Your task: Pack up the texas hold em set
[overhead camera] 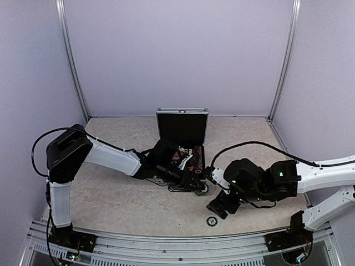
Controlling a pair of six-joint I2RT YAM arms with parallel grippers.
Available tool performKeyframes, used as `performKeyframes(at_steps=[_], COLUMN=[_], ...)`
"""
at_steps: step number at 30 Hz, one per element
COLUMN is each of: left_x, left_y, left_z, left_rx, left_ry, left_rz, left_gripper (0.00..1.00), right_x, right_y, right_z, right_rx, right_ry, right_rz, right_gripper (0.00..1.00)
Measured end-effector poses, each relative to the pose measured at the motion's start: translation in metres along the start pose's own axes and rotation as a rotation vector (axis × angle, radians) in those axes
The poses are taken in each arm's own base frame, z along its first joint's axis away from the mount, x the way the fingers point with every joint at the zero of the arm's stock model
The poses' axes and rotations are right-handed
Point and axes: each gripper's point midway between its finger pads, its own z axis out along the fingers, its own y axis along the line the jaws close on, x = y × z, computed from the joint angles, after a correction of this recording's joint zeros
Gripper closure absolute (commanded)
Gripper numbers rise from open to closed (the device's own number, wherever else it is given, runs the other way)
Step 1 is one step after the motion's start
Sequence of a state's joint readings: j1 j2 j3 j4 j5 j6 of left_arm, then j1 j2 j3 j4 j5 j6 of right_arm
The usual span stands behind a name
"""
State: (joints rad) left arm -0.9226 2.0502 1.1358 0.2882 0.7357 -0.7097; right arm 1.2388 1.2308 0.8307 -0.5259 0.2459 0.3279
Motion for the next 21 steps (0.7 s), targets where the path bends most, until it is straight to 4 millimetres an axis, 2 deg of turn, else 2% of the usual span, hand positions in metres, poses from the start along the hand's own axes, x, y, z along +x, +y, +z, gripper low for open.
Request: performKeyframes(at_steps=[6,11,16,19,21], left_x=[-0.042,-0.072,-0.102,-0.112,-0.112], left_y=[-0.006,-0.011,-0.030,-0.033,-0.024], left_z=[-0.017,-0.035,-0.046,-0.046,-0.044], left_rx=[-0.131,-0.212,-0.260,-0.294,-0.337], left_ry=[-0.027,-0.036,-0.043,-0.031,-0.001], left_rz=[0.107,0.210,0.365,0.458,0.512], left_gripper=[0.93,0.95,0.96,0.98,0.98], right_x=[0.011,-0.004,-0.007,-0.007,-0.007], right_y=[-0.019,-0.036,-0.044,-0.045,-0.045], right_z=[-0.010,-0.032,-0.037,-0.037,-0.037], right_rx=[0.044,0.082,0.112,0.116,0.116], right_ry=[-0.043,-0.144,-0.162,-0.162,-0.163], right_rz=[0.033,0.090,0.111,0.112,0.113], right_gripper=[0.00,0.00,0.00,0.00,0.00])
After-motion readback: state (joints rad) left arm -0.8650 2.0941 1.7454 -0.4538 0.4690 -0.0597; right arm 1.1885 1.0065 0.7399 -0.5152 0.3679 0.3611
